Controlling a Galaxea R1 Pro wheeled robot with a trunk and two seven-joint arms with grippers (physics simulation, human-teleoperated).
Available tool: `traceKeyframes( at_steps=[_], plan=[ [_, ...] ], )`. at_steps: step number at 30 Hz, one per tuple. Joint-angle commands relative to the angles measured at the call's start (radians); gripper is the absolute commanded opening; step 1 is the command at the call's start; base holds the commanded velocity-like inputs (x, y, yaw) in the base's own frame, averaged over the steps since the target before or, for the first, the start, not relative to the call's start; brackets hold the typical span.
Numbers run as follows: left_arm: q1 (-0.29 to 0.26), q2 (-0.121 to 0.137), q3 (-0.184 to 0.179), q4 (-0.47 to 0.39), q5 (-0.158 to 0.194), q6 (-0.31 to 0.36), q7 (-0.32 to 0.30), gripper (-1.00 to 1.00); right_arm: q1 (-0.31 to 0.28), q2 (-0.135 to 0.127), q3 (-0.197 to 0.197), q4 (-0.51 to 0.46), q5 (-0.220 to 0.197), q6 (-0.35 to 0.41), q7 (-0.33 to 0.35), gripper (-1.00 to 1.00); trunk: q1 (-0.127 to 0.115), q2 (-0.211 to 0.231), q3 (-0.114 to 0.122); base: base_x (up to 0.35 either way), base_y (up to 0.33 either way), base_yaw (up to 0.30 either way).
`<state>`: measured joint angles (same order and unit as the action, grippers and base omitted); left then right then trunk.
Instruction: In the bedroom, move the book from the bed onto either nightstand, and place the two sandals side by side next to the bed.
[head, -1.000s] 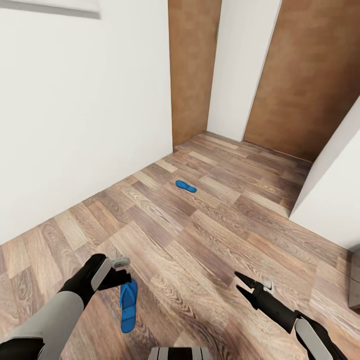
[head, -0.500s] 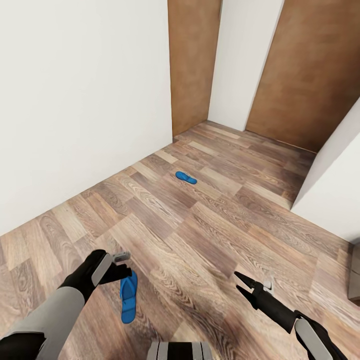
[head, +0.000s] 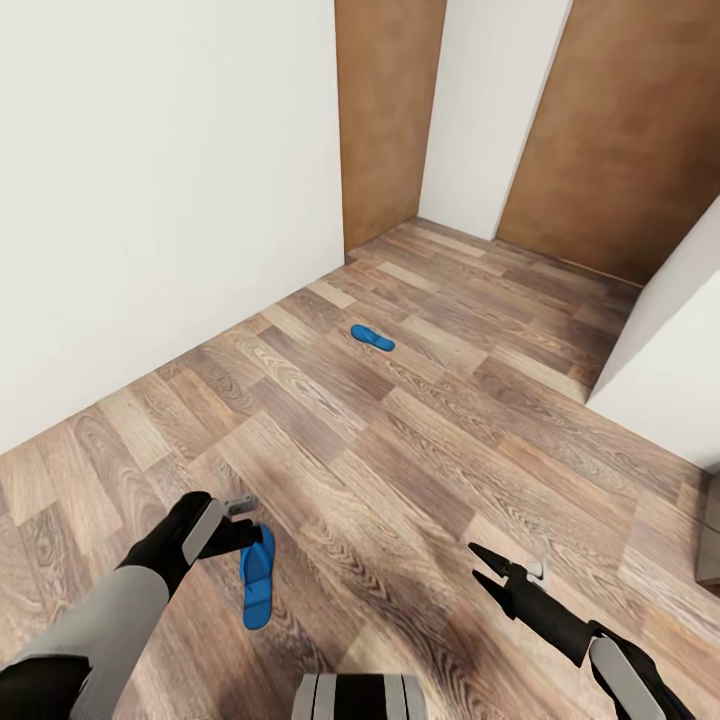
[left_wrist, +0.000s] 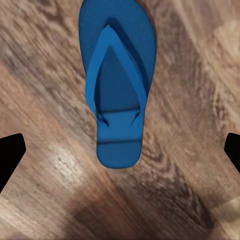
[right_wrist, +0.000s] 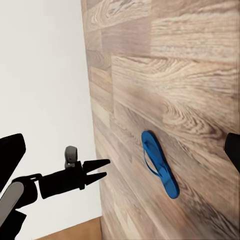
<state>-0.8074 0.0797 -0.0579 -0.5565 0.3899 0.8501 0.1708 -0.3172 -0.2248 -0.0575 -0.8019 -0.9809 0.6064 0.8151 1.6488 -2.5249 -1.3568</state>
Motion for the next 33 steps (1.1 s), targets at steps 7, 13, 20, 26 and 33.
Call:
traceKeyframes(
  at_steps=[7, 13, 20, 26, 33],
  plan=[
    [-0.01, 0.002, -0.006, -0.004, 0.01, 0.002, 0.009, 1.0, 0.0, -0.001, -0.001, 0.0, -0.007, 0.007, 0.004, 1.0, 0.003, -0.002, -0.028, 0.0, 0.0, 0.0],
    [-0.016, 0.002, -0.006, -0.005, 0.011, 0.0, 0.009, 1.0, 0.0, -0.003, -0.001, 0.001, -0.012, 0.009, 0.013, 1.0, 0.006, -0.003, -0.051, 0.0, 0.0, 0.0],
    [-0.018, 0.002, -0.006, -0.007, 0.012, -0.021, 0.009, 1.0, 0.002, -0.028, -0.001, 0.0, -0.02, 0.02, 0.074, 1.0, 0.009, -0.005, -0.078, 0.0, 0.0, 0.0],
    [-0.018, 0.002, -0.005, -0.024, 0.012, -0.034, 0.009, 1.0, 0.003, -0.045, -0.002, -0.001, -0.017, 0.024, 0.201, 1.0, 0.011, -0.006, -0.101, 0.0, 0.0, 0.0],
    [-0.018, 0.001, -0.006, -0.034, 0.012, -0.038, 0.009, 1.0, 0.004, -0.065, -0.002, -0.001, -0.018, 0.025, 0.274, 1.0, 0.015, -0.008, -0.128, 0.0, 0.0, 0.0]
  ],
)
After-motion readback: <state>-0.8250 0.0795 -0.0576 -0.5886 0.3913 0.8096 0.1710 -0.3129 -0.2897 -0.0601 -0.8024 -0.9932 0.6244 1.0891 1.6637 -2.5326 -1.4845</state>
